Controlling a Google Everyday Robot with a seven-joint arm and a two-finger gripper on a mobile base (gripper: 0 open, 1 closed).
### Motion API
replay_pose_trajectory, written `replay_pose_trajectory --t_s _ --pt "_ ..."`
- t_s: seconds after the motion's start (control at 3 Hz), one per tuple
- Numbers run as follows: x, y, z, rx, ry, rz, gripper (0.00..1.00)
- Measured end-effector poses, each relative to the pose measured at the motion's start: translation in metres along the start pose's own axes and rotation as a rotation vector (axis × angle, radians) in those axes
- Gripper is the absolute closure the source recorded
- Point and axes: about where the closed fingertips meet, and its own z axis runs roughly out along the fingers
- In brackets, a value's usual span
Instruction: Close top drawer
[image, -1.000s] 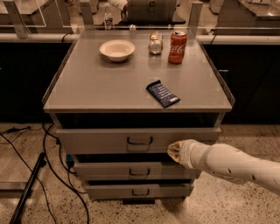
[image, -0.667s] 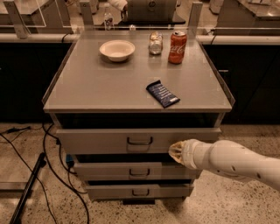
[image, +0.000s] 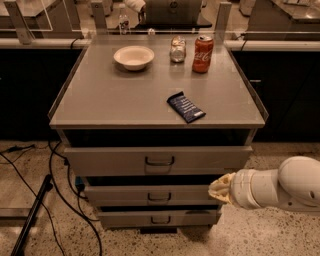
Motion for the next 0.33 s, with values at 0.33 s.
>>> replay_pose_trajectory --t_s 0.33 --pt "-0.0071 0.0217 -0.0008 -0.084 -0.023 -0.003 0.74"
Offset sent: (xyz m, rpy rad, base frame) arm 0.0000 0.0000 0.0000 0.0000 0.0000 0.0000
